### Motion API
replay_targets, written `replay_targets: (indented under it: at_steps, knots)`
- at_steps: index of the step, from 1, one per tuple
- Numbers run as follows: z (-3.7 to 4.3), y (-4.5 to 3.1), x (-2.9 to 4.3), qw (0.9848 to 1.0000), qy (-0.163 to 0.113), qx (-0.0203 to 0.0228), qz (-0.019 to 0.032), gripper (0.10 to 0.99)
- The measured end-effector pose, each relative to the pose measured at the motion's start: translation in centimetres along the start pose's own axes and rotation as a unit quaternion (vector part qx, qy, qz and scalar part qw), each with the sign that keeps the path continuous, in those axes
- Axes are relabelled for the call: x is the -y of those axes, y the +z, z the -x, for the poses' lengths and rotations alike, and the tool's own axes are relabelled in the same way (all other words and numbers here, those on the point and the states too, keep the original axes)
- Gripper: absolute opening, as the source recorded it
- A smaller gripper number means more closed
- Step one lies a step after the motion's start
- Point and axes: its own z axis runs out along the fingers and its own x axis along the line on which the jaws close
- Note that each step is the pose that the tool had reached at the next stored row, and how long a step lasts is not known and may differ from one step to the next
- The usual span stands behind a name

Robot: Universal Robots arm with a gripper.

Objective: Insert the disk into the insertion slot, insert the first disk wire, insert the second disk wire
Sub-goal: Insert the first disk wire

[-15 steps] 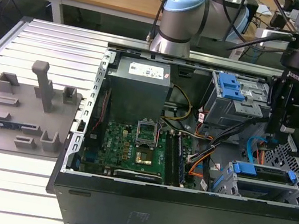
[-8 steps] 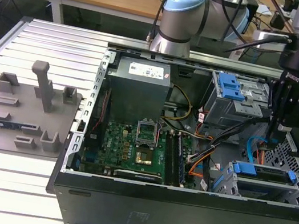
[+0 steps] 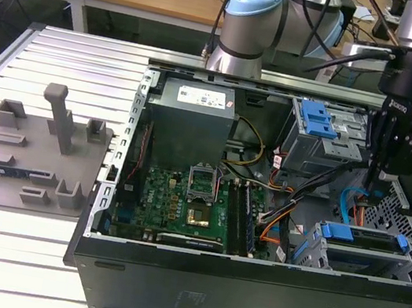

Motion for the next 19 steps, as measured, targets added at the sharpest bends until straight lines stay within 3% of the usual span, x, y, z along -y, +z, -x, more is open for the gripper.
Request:
replay_targets:
  at_steps: [3, 7, 9, 19]
  knots:
    - [0.05, 0.1, -0.02, 1.0, 0.0, -0.0026, -0.0011, 0.259]
    - [0.38, -0.02, -0.05, 0.9999, -0.001, -0.0117, -0.0027, 0.259]
    - [0.52, -0.07, -0.06, 0.9999, -0.001, -0.0141, -0.0032, 0.259]
    - [0.71, 0.08, 0.0, 0.9998, -0.008, -0.0145, -0.0062, 0.243]
